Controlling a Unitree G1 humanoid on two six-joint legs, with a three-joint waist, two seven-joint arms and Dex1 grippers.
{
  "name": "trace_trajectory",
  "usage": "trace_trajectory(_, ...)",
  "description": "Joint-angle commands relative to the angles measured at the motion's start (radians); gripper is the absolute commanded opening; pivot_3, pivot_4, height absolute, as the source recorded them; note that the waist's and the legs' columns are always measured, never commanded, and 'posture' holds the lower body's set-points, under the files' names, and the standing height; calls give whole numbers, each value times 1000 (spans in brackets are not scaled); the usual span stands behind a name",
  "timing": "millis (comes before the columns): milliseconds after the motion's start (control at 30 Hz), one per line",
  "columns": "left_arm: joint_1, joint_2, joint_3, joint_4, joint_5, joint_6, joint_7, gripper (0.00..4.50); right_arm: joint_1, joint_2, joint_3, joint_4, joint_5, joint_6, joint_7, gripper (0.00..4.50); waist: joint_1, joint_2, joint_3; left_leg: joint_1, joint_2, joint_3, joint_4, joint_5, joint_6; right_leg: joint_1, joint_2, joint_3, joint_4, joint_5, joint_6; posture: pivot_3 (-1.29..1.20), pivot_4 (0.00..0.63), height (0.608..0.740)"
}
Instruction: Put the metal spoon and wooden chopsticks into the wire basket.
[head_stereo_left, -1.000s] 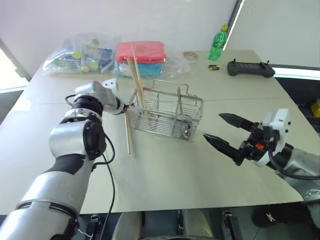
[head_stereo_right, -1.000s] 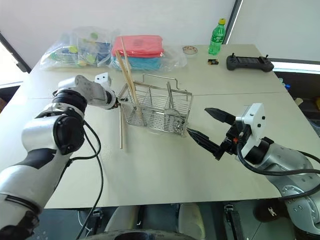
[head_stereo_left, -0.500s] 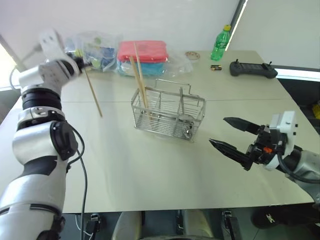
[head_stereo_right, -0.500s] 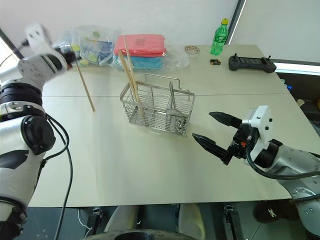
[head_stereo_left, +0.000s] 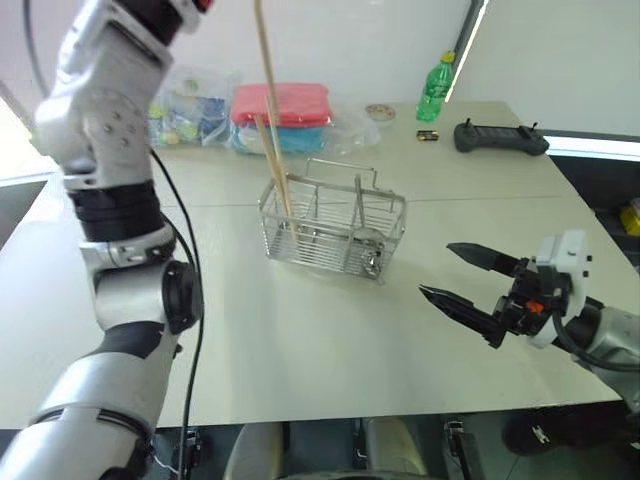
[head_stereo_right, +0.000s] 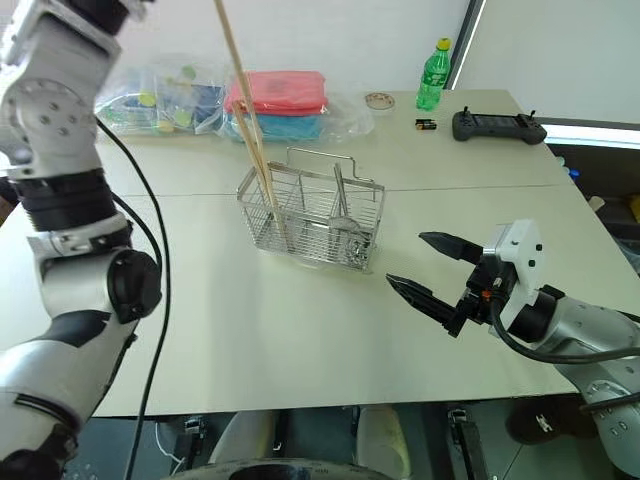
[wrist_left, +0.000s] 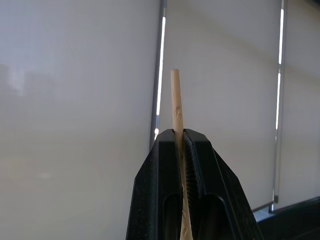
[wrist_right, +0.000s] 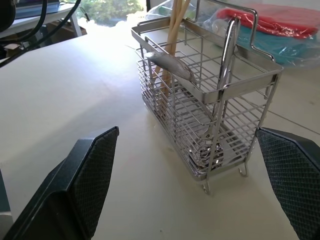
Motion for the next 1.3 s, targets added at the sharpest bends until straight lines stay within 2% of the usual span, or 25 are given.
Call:
trace_trajectory(33, 46, -19, -38, -66, 10, 4, 21, 47, 2, 3, -30, -27, 4, -16, -5, 4500, 2, 0, 0, 0, 0, 0, 0, 0, 0, 0, 0, 0, 0, 0, 0, 0, 150, 692)
trace_trajectory(400, 193, -67, -121, -146, 6, 31, 13, 47, -22, 18, -13, -23, 1, -18, -45, 4500, 3, 0, 0, -1, 0, -1, 1, 0, 1, 0, 0, 0, -1, -1, -2, 0, 150, 692)
trace_trajectory(500, 203, -75, -113, -150, -5, 29, 14, 1102, -33, 19, -9, -18, 4, -14, -53, 4500, 3, 0, 0, -1, 0, -1, 1, 0, 1, 0, 0, 0, -1, -2, -4, 0, 150, 692)
trace_trajectory(600, 208, -78, -106, -172, -18, 25, 11, 2576, -40, 20, -7, -14, 7, -11, -57, 4500, 3, 0, 0, -1, 0, -1, 1, 0, 1, 0, 0, 0, -1, -2, -4, 0, 150, 692)
trace_trajectory(633, 209, -79, -100, -182, -32, 32, 11, 3203, -40, 20, -7, -13, 7, -11, -56, 4500, 3, 0, 0, -1, 0, -1, 1, 0, 1, 0, 0, 0, -1, -2, -4, 0, 150, 692)
trace_trajectory(667, 208, -80, -94, -190, -43, 38, 13, 3577, -40, 19, -7, -11, 7, -11, -55, 4500, 3, 0, 0, -1, 0, -1, 1, 0, 1, 0, 0, 0, -1, -2, -4, 0, 150, 692)
trace_trajectory(833, 161, -53, -26, -198, -146, 118, 40, 3577, -39, 16, -6, -3, 1, -15, -45, 4500, 3, 0, 0, -1, 0, -1, 1, 0, 1, 0, 0, 0, 0, -2, -4, 0, 150, 692)
trace_trajectory(933, 138, 73, 21, -208, -304, 296, -59, 3577, -37, -3, -19, 12, -15, -23, -14, 4500, -4, 0, 1, -1, 0, -1, 1, 0, 1, 0, 1, 0, 0, -2, -4, 0, 150, 692)
trace_trajectory(1000, 174, 215, 8, -240, -323, 334, -195, 3577, -40, -19, -41, 28, -16, -22, 6, 4500, -12, 1, 1, -1, 0, -1, 0, -1, 2, -1, 1, 0, 0, -2, -4, 0, 150, 692)
trace_trajectory(1067, 319, 442, -20, -257, -242, 268, -442, 3577, -43, -41, -71, 56, -23, -25, 39, 4500, -24, 6, -1, -1, 0, -1, -1, -1, 2, -2, 1, 0, 0, -3, -4, 0, 150, 692)
trace_trajectory(1133, 482, 627, -61, -239, -132, 155, -639, 3577, -44, -54, -87, 80, -33, -29, 63, 4500, -28, 9, -1, 1, 0, 2, -2, -2, 4, -2, 1, 3, 1, -5, -7, 0, 150, 692)
trace_trajectory(1233, 745, 827, -73, -209, -37, 23, -892, 3577, -40, -58, -85, 96, -52, -37, 86, 4500, -21, 9, -1, 0, 2, 2, -2, -2, 5, -4, 2, 2, 2, -7, -11, 0, 150, 692)
trace_trajectory(1300, 857, 884, -64, -200, -12, -5, -951, 3577, -39, -56, -83, 100, -61, -40, 97, 4500, -8, 7, 0, -2, 3, 2, -2, -2, 4, -6, 2, 2, 1, -7, -12, 0, 150, 692)
